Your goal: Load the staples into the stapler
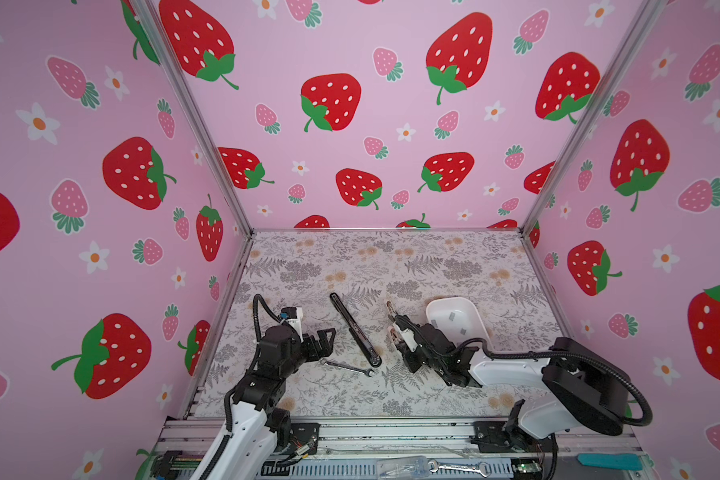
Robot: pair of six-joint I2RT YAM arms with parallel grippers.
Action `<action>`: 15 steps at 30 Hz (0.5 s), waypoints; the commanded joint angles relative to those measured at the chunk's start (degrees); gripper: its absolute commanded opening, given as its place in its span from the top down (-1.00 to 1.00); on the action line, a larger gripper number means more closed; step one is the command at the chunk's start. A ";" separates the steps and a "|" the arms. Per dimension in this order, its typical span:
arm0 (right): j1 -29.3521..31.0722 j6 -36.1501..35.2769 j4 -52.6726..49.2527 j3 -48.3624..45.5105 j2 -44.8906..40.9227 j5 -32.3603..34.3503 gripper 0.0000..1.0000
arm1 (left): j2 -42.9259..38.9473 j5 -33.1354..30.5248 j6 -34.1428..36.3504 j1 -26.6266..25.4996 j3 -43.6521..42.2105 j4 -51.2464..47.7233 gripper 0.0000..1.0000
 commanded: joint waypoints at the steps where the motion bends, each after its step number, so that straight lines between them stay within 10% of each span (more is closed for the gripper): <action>1: -0.24 0.49 0.91 0.65 0.59 0.72 0.86 | -0.52 0.34 0.13 0.21 -0.29 0.29 -0.99; 15: -0.24 -0.42 -0.21 0.68 -0.69 1.39 0.88 | -0.51 0.33 0.10 0.21 -0.29 0.26 -0.99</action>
